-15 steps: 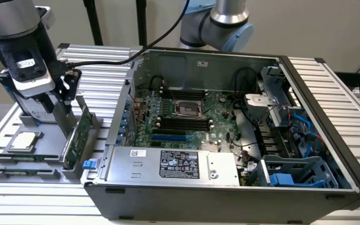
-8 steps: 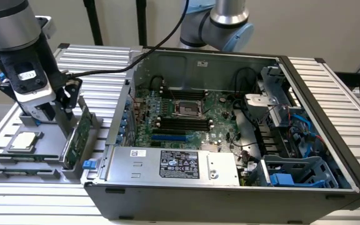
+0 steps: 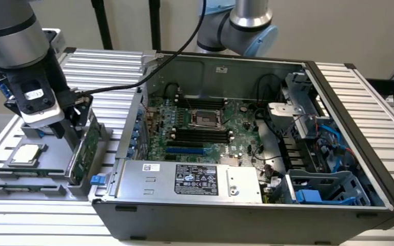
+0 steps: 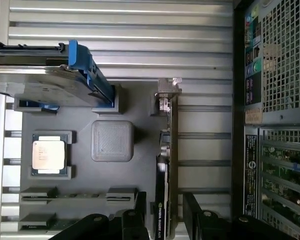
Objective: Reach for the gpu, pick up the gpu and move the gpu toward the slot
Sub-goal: 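Pick up the gpu and move the gpu toward the slot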
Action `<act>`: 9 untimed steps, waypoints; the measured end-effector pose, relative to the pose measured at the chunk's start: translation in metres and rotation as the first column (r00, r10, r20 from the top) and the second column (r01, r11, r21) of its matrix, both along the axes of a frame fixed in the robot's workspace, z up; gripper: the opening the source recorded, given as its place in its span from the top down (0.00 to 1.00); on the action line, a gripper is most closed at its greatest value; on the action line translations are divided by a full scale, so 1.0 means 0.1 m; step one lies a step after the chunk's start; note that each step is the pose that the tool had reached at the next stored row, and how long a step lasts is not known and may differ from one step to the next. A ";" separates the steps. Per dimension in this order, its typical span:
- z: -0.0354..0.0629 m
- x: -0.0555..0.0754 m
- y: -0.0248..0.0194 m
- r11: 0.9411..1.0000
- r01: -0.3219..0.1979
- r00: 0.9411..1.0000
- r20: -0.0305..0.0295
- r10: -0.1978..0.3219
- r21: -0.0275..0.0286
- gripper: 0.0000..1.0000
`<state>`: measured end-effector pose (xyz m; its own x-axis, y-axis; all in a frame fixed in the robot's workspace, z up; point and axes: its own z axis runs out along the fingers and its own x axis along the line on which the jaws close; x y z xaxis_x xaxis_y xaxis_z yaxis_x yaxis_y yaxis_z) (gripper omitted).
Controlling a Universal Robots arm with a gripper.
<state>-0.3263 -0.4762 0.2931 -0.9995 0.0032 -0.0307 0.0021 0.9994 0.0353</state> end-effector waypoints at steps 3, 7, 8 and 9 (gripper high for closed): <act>-0.054 0.00 0.000 1.000 0.001 1.000 0.000 -0.001 0.000 0.58; -0.126 0.00 0.000 1.000 0.002 1.000 0.000 -0.002 0.000 0.58; -0.145 0.01 0.000 1.000 0.002 1.000 0.000 -0.002 0.000 0.58; -0.163 0.01 0.001 1.000 0.002 1.000 0.000 -0.002 0.000 0.58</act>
